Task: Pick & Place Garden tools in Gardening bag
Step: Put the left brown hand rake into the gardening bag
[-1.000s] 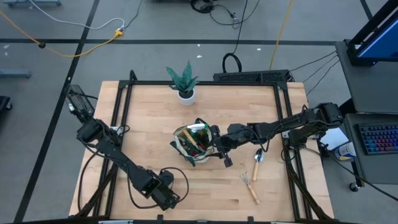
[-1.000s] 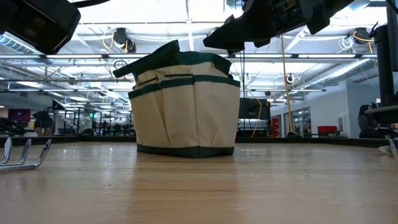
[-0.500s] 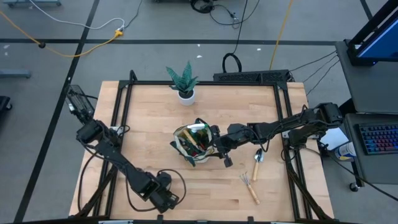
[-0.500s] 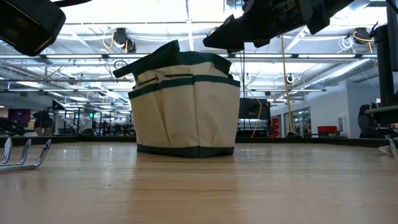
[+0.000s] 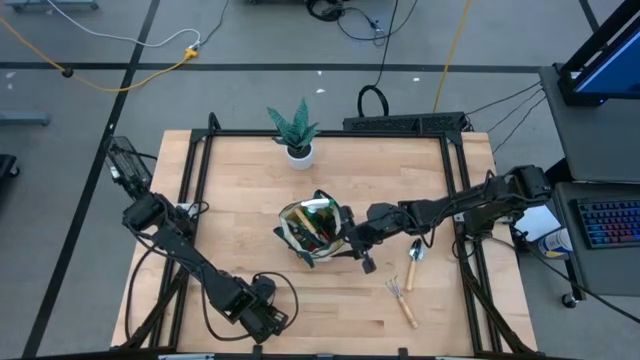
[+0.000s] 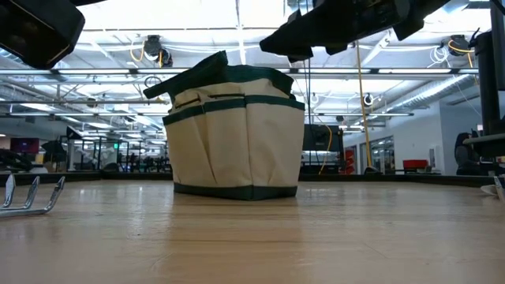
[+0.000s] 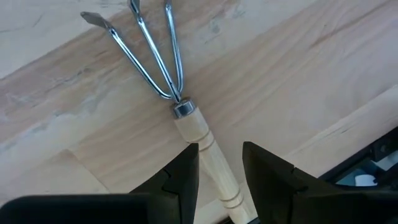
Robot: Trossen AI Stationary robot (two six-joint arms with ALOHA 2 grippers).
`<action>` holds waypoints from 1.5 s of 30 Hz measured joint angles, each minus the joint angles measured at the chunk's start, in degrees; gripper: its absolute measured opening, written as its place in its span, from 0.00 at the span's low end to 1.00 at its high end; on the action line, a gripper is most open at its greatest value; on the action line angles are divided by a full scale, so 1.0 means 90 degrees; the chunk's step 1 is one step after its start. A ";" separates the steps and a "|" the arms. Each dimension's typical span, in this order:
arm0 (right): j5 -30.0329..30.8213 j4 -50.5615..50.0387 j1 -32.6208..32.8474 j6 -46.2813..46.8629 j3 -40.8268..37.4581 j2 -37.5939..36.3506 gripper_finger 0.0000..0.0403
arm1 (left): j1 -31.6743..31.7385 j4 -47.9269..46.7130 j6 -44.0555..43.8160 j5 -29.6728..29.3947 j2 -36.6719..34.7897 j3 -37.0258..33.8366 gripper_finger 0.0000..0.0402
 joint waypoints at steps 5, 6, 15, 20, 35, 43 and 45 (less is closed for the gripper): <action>-0.0002 0.0000 0.0079 0.0002 0.0000 0.0000 0.36 | -0.0032 0.0011 -0.0118 -0.0039 -0.0002 -0.0061 0.32; -0.0002 0.0000 0.0096 0.0002 0.0000 0.0000 0.36 | -0.0032 0.0013 -0.0178 -0.0034 -0.0002 -0.0109 0.32; -0.0007 -0.0002 0.0202 0.0002 0.0000 0.0000 0.36 | -0.0027 0.0065 -0.0245 0.0070 -0.0002 -0.0366 0.32; -0.0003 -0.0002 0.0199 0.0015 0.0000 0.0000 0.36 | -0.0027 0.0063 -0.0058 0.0019 -0.0002 -0.0366 0.32; -0.0005 -0.0002 0.0199 0.0017 0.0000 0.0000 0.36 | -0.0020 0.0527 0.0238 -0.0255 -0.0005 -0.0713 0.32; -0.0005 -0.0007 0.0199 0.0017 0.0000 0.0000 0.36 | -0.0027 0.0688 0.0440 -0.0339 -0.0049 -0.0926 0.32; -0.0005 -0.0010 0.0199 0.0019 0.0000 0.0000 0.36 | -0.0022 0.0690 0.0540 -0.0339 -0.0046 -0.0927 0.32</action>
